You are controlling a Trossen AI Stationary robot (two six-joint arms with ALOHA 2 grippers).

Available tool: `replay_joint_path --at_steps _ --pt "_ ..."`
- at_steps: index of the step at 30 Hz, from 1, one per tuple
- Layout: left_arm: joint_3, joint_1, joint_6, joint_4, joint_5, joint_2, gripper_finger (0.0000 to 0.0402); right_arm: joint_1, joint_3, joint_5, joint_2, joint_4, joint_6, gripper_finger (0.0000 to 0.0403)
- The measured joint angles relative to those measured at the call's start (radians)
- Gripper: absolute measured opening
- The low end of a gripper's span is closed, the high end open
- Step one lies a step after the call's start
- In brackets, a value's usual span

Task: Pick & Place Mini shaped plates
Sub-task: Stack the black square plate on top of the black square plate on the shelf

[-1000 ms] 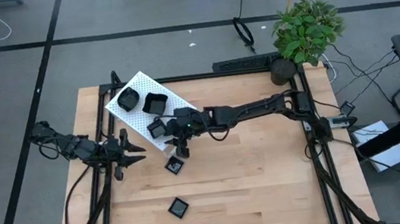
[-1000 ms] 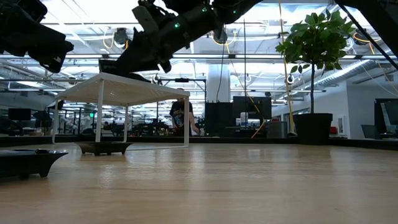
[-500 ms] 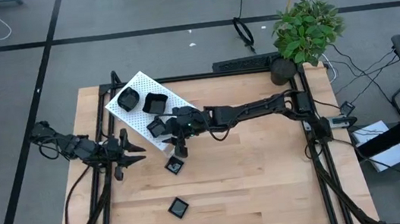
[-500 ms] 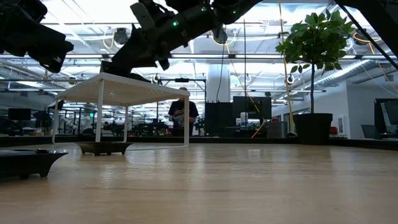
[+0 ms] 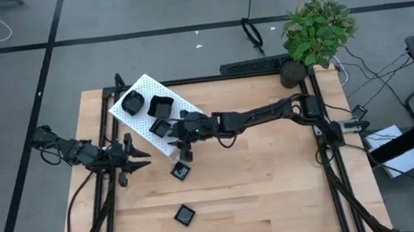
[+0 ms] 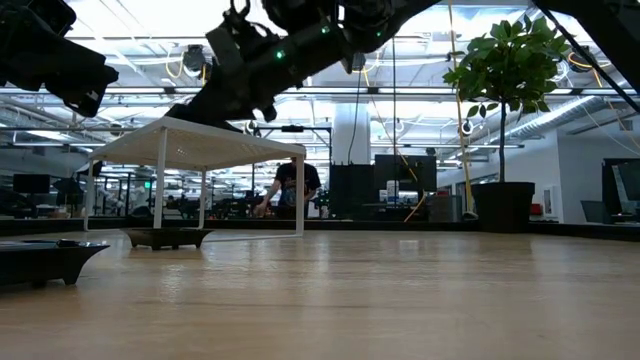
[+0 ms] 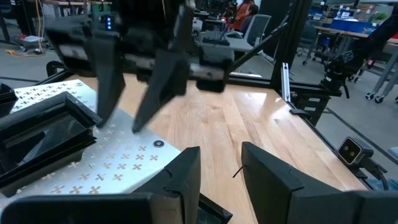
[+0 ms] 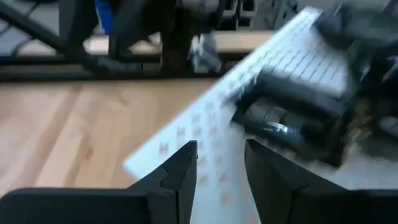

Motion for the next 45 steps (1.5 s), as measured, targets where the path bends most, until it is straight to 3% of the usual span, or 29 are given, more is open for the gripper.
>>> replay_joint_path --at_steps 9,15,17,23,28,45 --pt "0.0 0.0 0.0 0.0 0.0 0.0 0.012 0.016 -0.003 -0.005 0.0 -0.003 0.004 0.0125" --pt "0.0 0.0 0.0 0.001 0.0 0.0 0.012 0.108 -0.003 -0.139 0.0 -0.022 -0.03 0.0135" --pt "0.0 0.0 0.0 0.001 0.0 0.0 0.012 0.143 -0.003 -0.12 0.002 -0.063 -0.099 0.0147" --pt "0.0 0.0 0.0 0.0 0.0 0.0 0.012 0.201 -0.004 0.069 0.073 -0.119 -0.256 0.0192" --pt "0.0 0.0 0.0 0.0 0.0 0.0 0.012 0.197 -0.003 0.077 0.142 -0.106 -0.26 0.0207" --pt "0.0 0.0 0.0 0.0 0.0 0.0 0.012 0.181 -0.024 0.076 0.162 -0.227 -0.281 0.0168"
